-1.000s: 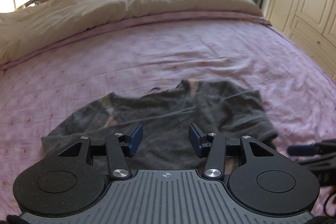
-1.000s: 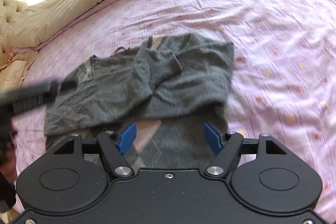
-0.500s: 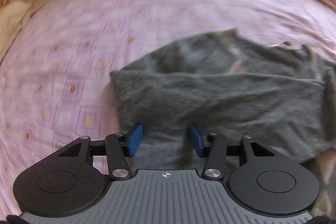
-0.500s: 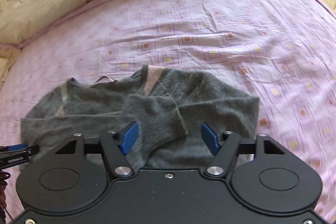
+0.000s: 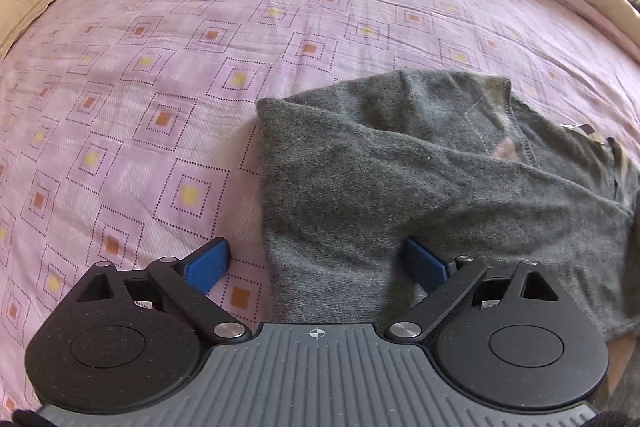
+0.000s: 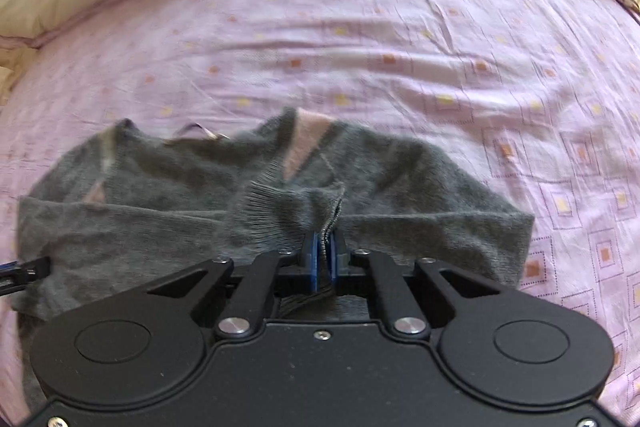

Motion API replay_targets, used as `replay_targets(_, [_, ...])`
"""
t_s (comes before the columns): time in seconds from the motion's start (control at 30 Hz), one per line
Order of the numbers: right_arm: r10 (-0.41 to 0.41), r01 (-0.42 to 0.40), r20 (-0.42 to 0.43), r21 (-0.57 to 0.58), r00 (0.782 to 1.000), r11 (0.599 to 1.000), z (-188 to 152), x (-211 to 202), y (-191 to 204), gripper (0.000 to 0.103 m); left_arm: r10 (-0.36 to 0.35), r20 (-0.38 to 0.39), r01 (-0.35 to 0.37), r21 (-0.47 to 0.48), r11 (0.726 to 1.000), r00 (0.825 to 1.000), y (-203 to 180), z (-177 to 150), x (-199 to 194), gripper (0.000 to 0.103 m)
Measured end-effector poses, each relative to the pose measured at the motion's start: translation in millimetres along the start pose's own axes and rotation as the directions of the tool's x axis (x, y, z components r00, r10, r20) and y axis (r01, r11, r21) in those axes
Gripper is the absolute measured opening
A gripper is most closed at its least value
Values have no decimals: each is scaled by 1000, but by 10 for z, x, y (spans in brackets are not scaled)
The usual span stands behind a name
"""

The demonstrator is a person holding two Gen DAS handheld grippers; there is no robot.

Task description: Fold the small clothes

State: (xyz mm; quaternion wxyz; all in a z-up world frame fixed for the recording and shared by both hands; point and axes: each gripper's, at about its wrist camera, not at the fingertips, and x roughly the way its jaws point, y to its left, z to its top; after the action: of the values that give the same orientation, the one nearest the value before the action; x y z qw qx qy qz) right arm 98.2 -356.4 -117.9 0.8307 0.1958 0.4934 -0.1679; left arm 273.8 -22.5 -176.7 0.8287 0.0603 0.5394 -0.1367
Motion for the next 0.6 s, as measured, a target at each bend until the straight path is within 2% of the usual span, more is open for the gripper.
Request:
replay_targets(0.17, [-51,50,44,21,998,999,-89,-299,-84,12,-1,-5,1,8,1000,1000,-7,25,48,97])
replay_targets(0.33, [-131,135,-51,80,990,988,-191,-158,-340,12,2,-15,-2,15,1000,1000,-18,54,75,99])
replay_targets(0.4, [-156,163,-86,87,984,983,-235,-86,-414,17,10,-17,-10,24,1000,1000,-23,64,88,103])
replay_targets(0.47, [-166,172,-80,83,983,982,-271,-122,-448,18,0,-14,1,29,1000,1000,-1,69,103,103])
replay_targets(0.53, [-174,178,-47,102,984,979,-315,-235,-478,37,-9,-16,9,31,999,1000,16,72,87,103])
replay_targets(0.57, [-163,165,-26,114,986,980,-341,-297,-491,52,-6,-17,7,33,999,1000,21,65,70,103])
replay_targets(0.6, [-146,145,-1,125,989,982,-382,-367,-516,59,-2,-16,2,37,999,1000,26,49,41,103])
